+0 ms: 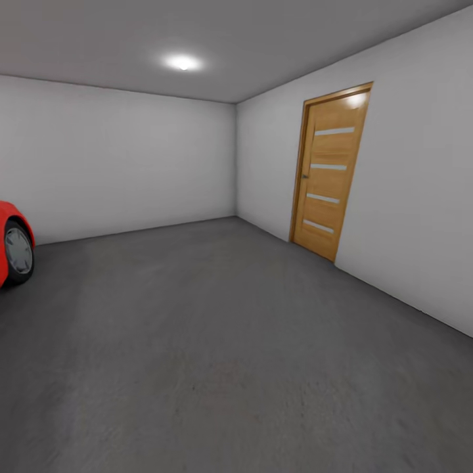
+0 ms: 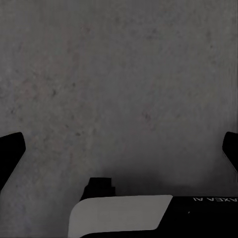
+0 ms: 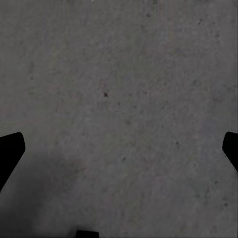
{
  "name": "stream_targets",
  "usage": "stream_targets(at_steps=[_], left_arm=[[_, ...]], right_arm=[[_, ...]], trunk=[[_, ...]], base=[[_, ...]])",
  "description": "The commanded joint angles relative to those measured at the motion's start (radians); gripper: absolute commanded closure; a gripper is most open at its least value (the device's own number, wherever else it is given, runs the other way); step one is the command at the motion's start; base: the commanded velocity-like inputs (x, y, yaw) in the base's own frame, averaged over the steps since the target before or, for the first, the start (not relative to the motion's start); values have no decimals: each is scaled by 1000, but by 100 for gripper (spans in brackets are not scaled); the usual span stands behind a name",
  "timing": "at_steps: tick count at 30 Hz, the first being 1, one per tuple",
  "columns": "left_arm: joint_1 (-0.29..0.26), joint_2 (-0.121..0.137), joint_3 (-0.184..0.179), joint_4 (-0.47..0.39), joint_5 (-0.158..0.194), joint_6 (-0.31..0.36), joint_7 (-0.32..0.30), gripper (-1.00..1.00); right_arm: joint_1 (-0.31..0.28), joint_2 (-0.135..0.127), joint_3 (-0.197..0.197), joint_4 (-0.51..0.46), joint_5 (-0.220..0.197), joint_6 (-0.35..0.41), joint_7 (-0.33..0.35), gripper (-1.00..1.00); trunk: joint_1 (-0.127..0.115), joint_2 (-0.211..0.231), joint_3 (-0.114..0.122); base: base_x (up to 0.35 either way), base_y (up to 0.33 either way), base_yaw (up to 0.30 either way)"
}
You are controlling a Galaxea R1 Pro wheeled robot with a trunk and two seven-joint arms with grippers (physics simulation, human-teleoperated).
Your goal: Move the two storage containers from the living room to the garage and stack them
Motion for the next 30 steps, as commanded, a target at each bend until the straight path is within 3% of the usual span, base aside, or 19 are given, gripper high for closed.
stream_targets(at_steps=[1,23,30], left_arm=[[1,0,1,-3,-1,7,3,-100],[1,0,1,-3,-1,7,3,-100],[1,0,0,-3,-1,7,3,-100]], right_arm=[[-1,0,0,1,7,-3,0,-100],[-1,0,3,0,14,-6,0,-100],[-1,0,1,0,12,-6,0,-100]], trunk=[[1,0,-1],[1,0,-1],[1,0,-1]], base=[[327,0,0],[327,0,-1],[327,0,-197]])
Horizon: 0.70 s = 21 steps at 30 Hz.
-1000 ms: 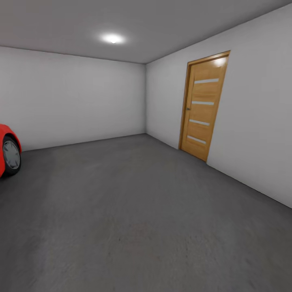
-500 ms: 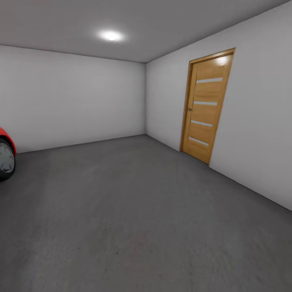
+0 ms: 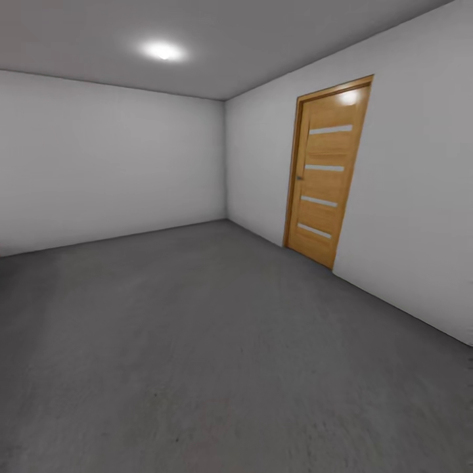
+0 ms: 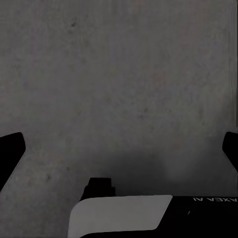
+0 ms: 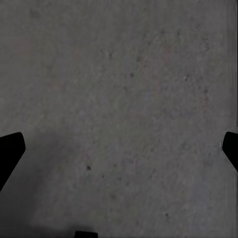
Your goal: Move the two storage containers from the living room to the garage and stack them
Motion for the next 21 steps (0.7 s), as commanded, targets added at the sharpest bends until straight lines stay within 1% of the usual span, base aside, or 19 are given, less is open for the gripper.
stream_targets(at_steps=[1,17,21], left_arm=[[1,0,1,-4,-1,7,3,-100],[1,0,1,-4,-1,7,3,-100],[1,1,1,-4,-1,7,4,-100]], right_arm=[[-1,0,-1,1,6,-3,0,-100],[-1,0,-1,0,6,-3,0,-100],[-1,0,-1,0,6,-3,0,-100]], trunk=[[1,0,-1],[1,0,-1],[1,0,-1]], base=[[327,0,-268],[327,0,-275],[327,59,-276]])
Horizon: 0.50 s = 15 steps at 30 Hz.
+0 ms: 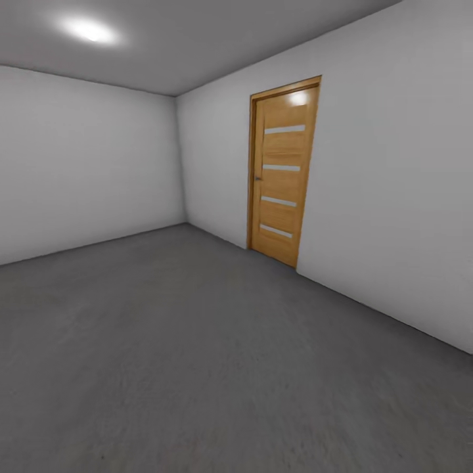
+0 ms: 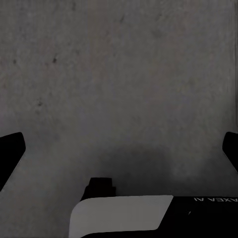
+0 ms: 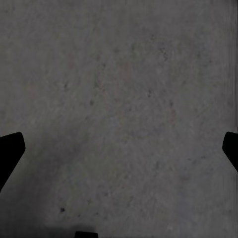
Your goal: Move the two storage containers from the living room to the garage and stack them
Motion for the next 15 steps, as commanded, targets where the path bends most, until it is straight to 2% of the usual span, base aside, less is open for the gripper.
stream_targets(at_steps=[1,10,15], left_arm=[[1,0,1,-3,-1,7,3,-100],[1,0,1,-3,0,6,2,-100],[1,5,1,-3,1,5,1,-100]], right_arm=[[-1,0,0,1,6,-3,0,-100],[-1,0,0,1,6,-3,0,-100],[-1,0,0,1,6,-3,0,-100]], trunk=[[1,0,-1],[1,0,-1],[1,0,-1]], base=[[327,89,-276],[327,107,-274],[327,127,-209]])
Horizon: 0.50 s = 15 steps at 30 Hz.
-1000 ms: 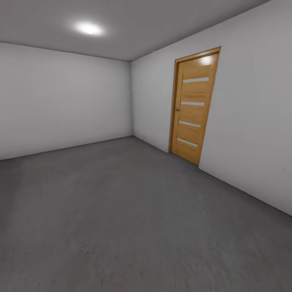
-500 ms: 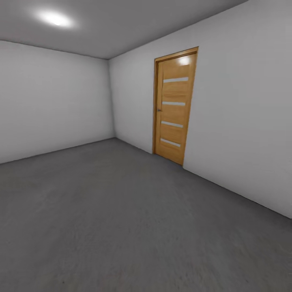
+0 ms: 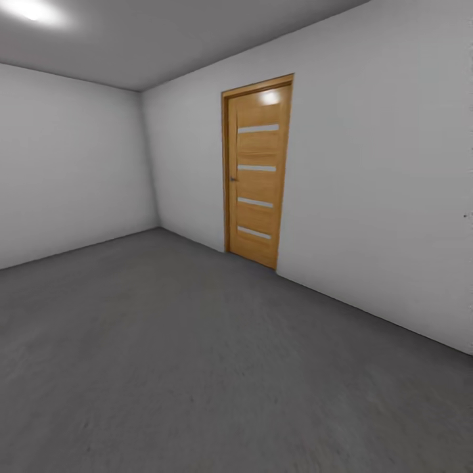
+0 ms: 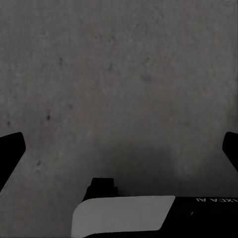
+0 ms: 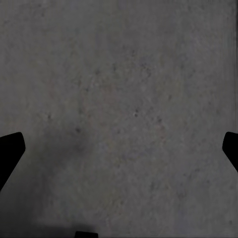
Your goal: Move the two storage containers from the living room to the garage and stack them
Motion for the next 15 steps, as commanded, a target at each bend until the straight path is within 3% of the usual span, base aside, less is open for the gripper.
stream_targets(at_steps=[1,5,15], left_arm=[[1,0,1,-3,-1,7,3,-100],[1,1,1,-3,-1,6,2,-100],[1,1,1,-3,-1,6,2,-100]], right_arm=[[-1,0,0,1,6,-3,0,-100],[-1,0,0,1,6,-3,0,-100],[0,0,1,1,6,-3,0,-100]], trunk=[[1,0,-1],[1,0,-1],[1,0,-1]], base=[[327,130,-186],[327,131,-107],[327,132,-11]])
